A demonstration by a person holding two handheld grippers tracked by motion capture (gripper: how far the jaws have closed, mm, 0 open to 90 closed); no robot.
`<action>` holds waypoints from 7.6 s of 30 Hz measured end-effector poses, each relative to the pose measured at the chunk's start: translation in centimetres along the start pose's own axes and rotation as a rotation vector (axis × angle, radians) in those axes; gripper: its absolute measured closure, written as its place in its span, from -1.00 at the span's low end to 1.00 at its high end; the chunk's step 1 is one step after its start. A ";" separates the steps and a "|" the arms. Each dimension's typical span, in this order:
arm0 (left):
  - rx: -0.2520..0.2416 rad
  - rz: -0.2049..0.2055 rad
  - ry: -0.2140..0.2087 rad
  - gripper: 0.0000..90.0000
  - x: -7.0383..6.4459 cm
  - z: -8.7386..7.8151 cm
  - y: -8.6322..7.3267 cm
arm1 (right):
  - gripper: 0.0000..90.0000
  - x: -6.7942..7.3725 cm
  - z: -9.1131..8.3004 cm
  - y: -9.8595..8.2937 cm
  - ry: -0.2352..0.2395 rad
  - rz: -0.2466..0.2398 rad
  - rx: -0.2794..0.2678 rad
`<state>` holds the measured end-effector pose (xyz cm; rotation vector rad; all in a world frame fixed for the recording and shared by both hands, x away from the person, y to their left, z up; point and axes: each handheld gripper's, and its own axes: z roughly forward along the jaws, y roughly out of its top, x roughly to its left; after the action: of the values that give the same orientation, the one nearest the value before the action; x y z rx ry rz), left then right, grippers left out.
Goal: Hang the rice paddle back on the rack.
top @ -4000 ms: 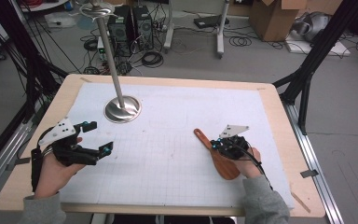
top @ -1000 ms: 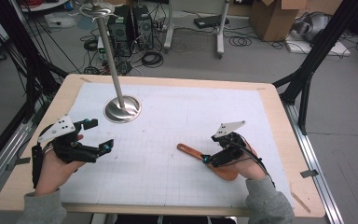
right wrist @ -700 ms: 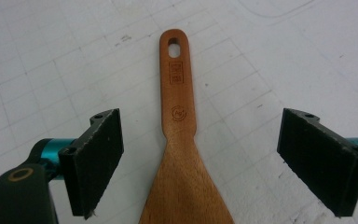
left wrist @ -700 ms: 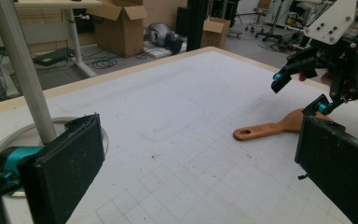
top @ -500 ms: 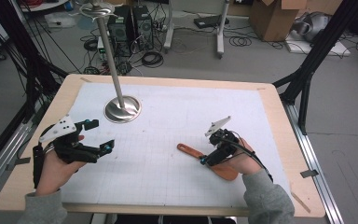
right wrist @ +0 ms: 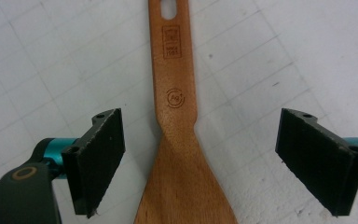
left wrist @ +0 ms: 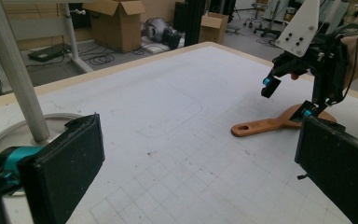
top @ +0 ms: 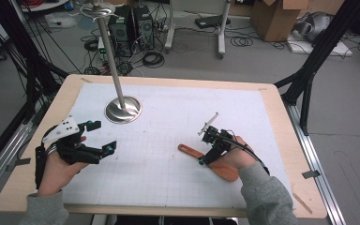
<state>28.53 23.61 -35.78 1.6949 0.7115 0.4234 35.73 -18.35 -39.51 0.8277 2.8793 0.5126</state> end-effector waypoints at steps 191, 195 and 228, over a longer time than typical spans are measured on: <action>-0.042 -0.040 0.032 -0.96 0.1 -2.8 -0.9 | 0.45 -2.4 -10.4 13.7 0.087 -0.038 -1.001; -0.049 -0.042 0.033 -0.96 0.2 -2.9 -0.9 | 0.45 -2.4 -10.9 14.5 0.097 -0.042 -1.012; -0.050 -0.066 0.041 -0.96 1.0 -3.3 -1.4 | 0.45 -3.6 -12.1 20.3 0.149 -0.092 -1.027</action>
<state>26.92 26.86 -36.40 1.6153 0.7788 0.4270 46.60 -7.63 -21.14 0.4596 2.2047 1.8360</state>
